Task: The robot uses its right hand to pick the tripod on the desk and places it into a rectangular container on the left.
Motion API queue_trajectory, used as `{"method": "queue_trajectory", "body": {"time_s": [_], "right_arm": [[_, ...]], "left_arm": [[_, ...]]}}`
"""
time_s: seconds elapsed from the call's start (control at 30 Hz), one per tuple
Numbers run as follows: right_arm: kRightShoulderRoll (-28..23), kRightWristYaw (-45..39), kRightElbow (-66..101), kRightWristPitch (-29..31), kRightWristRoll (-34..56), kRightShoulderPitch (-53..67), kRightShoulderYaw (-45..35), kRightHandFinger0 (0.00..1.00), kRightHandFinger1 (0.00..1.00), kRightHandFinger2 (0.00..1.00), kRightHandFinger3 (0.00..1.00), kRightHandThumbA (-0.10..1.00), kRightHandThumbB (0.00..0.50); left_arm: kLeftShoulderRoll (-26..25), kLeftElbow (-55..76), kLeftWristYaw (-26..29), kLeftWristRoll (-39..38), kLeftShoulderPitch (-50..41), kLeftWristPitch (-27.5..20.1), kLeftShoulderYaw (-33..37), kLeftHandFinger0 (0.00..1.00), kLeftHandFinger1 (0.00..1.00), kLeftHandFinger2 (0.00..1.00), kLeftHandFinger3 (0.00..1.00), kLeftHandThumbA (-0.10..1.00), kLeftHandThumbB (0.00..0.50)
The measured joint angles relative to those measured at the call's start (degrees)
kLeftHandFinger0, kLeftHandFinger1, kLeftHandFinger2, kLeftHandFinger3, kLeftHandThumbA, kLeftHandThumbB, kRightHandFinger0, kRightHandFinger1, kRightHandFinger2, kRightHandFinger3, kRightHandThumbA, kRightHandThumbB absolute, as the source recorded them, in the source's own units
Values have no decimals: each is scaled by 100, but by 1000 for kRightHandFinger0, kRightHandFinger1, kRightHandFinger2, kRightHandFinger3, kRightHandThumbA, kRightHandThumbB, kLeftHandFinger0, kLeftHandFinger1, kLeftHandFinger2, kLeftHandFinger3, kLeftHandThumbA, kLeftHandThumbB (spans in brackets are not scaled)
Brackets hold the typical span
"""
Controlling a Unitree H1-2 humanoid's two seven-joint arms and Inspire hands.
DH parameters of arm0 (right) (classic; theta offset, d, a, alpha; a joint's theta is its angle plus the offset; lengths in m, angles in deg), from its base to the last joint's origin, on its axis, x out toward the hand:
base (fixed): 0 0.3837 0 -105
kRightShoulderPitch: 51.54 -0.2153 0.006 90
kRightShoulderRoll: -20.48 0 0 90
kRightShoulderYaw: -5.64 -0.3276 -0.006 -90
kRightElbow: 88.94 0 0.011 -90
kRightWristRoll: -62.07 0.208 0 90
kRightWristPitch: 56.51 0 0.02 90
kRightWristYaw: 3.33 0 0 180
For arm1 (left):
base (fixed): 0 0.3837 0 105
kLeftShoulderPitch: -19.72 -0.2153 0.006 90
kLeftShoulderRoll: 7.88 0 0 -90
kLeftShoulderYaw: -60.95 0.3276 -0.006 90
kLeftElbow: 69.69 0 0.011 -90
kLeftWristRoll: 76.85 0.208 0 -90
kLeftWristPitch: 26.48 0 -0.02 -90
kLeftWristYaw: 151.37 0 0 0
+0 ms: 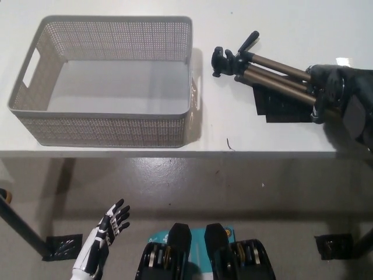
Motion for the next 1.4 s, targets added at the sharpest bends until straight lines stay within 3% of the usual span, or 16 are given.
{"method": "queue_trajectory", "body": {"time_s": [0.03, 0.07, 0.1, 0.13, 0.23, 0.33, 0.5, 0.6, 0.67, 0.77, 0.83, 0.93, 1.0, 1.13, 1.23, 1.4], "right_arm": [[6, 66, -11, -1, 24, 31, -88, 1000, 1000, 1000, 1000, 443, 276], [17, 161, -20, 3, 46, 62, -145, 936, 1000, 1000, 1000, 310, 303], [26, 249, -19, 17, 54, 88, -171, 682, 785, 886, 974, 59, 222], [37, 363, -17, 34, 61, 126, -201, 375, 489, 632, 844, -91, 254], [72, 674, -4, 118, 59, 198, -204, 158, 262, 371, 528, -100, 207], [79, 1098, 8, 243, 60, 314, -216, 20, 188, 344, 378, -100, 169], [71, 1687, 16, 489, 79, 448, -304, 141, 591, 1000, 1000, -100, 129], [48, 2019, 19, 674, 87, 489, -371, 143, 659, 1000, 1000, -100, 121], [44, 2269, 29, 814, 100, 524, -451, 18, 517, 915, 983, -100, 157], [43, 2536, 76, 1002, 114, 591, -602, 61, 622, 1000, 1000, -100, 109], [45, 2690, 177, 1128, 125, 647, -710, 0, 508, 957, 956, -100, 102], [38, 2864, 686, 1269, 182, 734, -1029, 0, 535, 934, 1000, -100, 62], [26, 2890, 995, 1288, 188, 741, -1205, 0, 511, 897, 1000, -100, 137], [-7, 2954, 1721, 1350, 205, 719, -1543, 1, 538, 888, 1000, -100, 47], [-62, 2958, 2186, 1375, 211, 636, -1743, 0, 490, 847, 998, -100, 142], [-191, 2957, 2904, 1374, 186, 360, -1871, 0, 417, 819, 965, -100, 177]], "left_arm": [[0, 0, -3, 0, -1, 0, 2, 1000, 1000, 1000, 1000, 1000, 500], [2, -1, -9, -2, -1, 0, 3, 1000, 1000, 1000, 1000, 1000, 500], [2, -2, -13, -2, -1, 0, 3, 1000, 1000, 1000, 1000, 1000, 500], [2, -2, -18, -2, -1, 0, 3, 1000, 1000, 1000, 1000, 1000, 500], [4, -3, -19, 0, -1, 3, 3, 1000, 1000, 1000, 1000, 1000, 500], [5, -7, -19, 3, -4, 3, 2, 1000, 1000, 1000, 1000, 1000, 500], [2, -25, -28, 3, -3, 3, 2, 1000, 1000, 1000, 1000, 1000, 500], [0, -30, -34, 3, -2, 3, 4, 1000, 1000, 1000, 1000, 1000, 500], [0, -31, -36, 6, -1, 3, 5, 1000, 1000, 1000, 1000, 1000, 500], [0, -33, -36, 7, -2, 3, 5, 1000, 1000, 1000, 1000, 1000, 500], [0, -39, -36, 8, -2, 4, 5, 1000, 1000, 1000, 1000, 1000, 500], [0, -42, -37, 9, -4, 3, 6, 1000, 1000, 1000, 1000, 1000, 500], [2, -42, -39, 9, -2, 3, 10, 1000, 1000, 1000, 1000, 1000, 500], [0, -45, -40, 9, -7, 3, 11, 1000, 1000, 1000, 1000, 1000, 500], [-2, -46, -40, 13, -8, 3, 13, 1000, 1000, 1000, 1000, 1000, 500], [-4, -78, -40, 23, -7, -5, 16, 1000, 1000, 1000, 1000, 1000, 500]]}}
